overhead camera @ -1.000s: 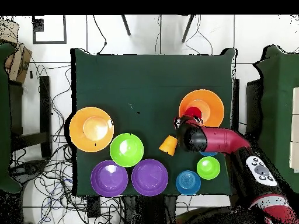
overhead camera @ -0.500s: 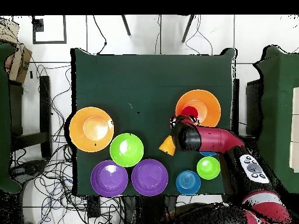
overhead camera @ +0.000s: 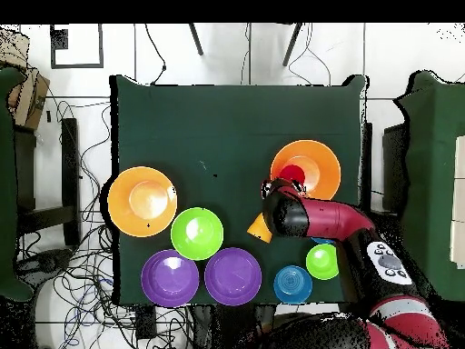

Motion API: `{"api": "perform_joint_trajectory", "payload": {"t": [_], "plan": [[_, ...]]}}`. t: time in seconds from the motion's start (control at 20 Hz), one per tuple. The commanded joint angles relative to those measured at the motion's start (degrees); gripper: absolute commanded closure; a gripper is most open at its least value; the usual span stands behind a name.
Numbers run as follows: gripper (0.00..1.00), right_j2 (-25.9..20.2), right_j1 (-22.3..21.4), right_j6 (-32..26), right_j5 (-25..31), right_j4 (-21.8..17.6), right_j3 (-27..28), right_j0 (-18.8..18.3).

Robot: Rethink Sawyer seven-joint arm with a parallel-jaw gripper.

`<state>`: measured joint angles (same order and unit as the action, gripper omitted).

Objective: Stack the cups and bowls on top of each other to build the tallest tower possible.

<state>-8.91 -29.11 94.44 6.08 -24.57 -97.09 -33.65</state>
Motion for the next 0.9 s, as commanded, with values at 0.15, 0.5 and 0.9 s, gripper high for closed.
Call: {"api": "perform_joint_trajectory", "payload": {"t": [0.15, 0.5, 0.9], "plan": [[1.0, -2.6, 5.3, 11.1, -2.3, 2.4, -5.3, 4.1], [1.0, -2.0, 5.6, 12.6, -3.1, 3.8, -5.5, 5.2], [1.0, -2.1, 5.9, 13.2, -3.7, 4.5, -5.6, 5.7]]}}
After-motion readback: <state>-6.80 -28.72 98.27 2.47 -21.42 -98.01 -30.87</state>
